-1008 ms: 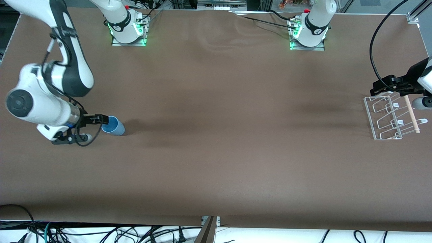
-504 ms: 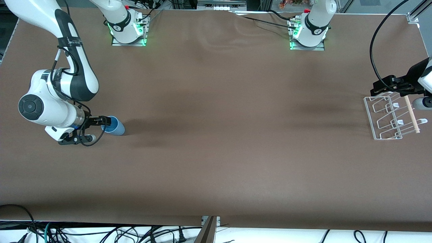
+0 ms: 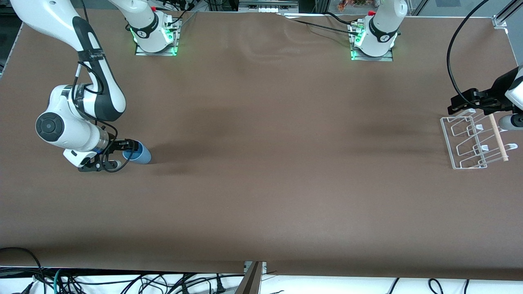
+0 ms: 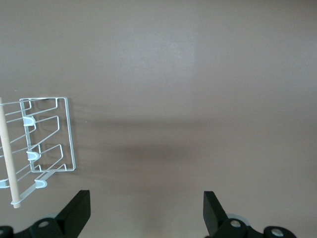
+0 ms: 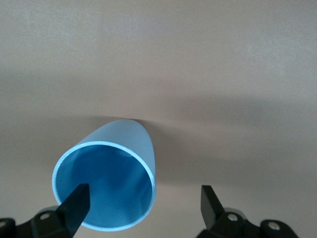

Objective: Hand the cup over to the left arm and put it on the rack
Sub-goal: 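Lower the right gripper to the blue cup and close on it, then lift the cup with the right gripper while the left gripper approaches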

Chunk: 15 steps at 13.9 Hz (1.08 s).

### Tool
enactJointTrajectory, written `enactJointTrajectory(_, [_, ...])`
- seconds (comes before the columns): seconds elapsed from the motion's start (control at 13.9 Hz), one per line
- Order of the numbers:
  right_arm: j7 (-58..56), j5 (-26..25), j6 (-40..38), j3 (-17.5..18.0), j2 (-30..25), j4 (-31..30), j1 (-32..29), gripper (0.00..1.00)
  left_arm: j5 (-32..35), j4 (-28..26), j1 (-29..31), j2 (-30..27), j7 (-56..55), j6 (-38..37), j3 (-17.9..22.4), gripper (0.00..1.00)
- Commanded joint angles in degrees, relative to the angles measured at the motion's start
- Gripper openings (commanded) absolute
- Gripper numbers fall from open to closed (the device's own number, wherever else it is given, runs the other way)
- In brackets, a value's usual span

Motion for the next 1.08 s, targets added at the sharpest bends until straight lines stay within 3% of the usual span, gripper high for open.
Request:
enactJointTrajectory(0.0, [-1.0,-0.4,2.5,0.5,0.1,-1.1,-0.7,0.94,-0.9,-3.5,0.0,-3.1,-0.6,0.6,0.0,1.00])
enactJointTrajectory(0.36, [-2.7,-0.3,4.6,0.5,1.9,-1.1,-1.6,0.78,-0.8,-4.3,0.1,-3.2,0.2,0.8,0.0,1.00])
enactJointTrajectory(0.5, [-2.7,-0.1,4.6,0.5,2.0,-1.0,-1.6,0.61,-0.9,-4.5,0.1,-3.1,0.2,0.6,0.0,1.00])
enactJointTrajectory(0.86, [-2.7,0.2,4.5,0.6,3.1,-0.7,-1.6,0.04,-0.9,-4.7,0.1,-2.8,0.5,0.8,0.0,1.00])
enactJointTrajectory(1.01, [-2.5,0.2,4.3,0.6,3.2,-0.6,-1.6,0.00,-0.9,-4.7,0.0,-2.8,0.6,0.8,0.0,1.00])
